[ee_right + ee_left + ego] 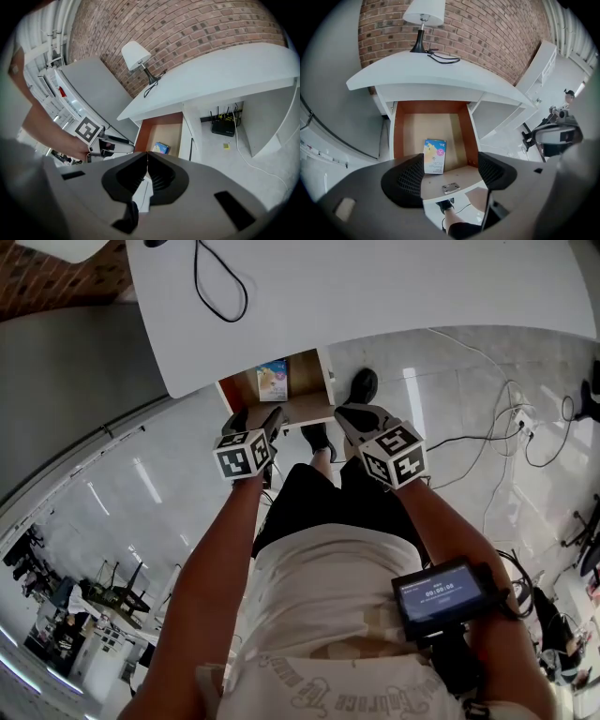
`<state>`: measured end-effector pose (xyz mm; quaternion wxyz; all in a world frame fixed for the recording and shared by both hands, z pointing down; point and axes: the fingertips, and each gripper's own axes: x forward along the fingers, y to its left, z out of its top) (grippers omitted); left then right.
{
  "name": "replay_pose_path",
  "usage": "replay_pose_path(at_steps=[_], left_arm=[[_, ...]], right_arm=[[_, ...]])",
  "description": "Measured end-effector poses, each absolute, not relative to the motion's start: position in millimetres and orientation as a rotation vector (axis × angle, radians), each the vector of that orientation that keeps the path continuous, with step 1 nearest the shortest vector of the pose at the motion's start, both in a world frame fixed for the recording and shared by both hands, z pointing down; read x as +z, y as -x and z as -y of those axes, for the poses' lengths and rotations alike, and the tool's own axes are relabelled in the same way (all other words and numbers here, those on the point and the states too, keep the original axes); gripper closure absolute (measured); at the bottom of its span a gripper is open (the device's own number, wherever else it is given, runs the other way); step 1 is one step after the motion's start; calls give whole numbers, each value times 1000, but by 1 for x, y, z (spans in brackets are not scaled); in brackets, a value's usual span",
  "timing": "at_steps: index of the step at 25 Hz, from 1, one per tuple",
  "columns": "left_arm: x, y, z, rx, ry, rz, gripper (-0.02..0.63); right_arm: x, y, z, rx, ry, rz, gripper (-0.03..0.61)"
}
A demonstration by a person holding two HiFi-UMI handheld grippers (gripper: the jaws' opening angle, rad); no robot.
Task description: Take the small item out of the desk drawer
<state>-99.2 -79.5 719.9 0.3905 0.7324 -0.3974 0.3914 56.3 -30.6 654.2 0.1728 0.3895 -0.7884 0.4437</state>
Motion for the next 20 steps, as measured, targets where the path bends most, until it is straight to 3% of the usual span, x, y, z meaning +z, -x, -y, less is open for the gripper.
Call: replay_pose_path(at_steps=[7, 20], left_arm=[[738, 122, 81, 1055, -1801, 1021, 265], [790, 103, 97, 1202, -1806, 998, 256]], right_arm=[[660, -53, 25, 1274, -1077, 2234, 572], [702, -73, 25, 1323, -1094, 2187, 572]])
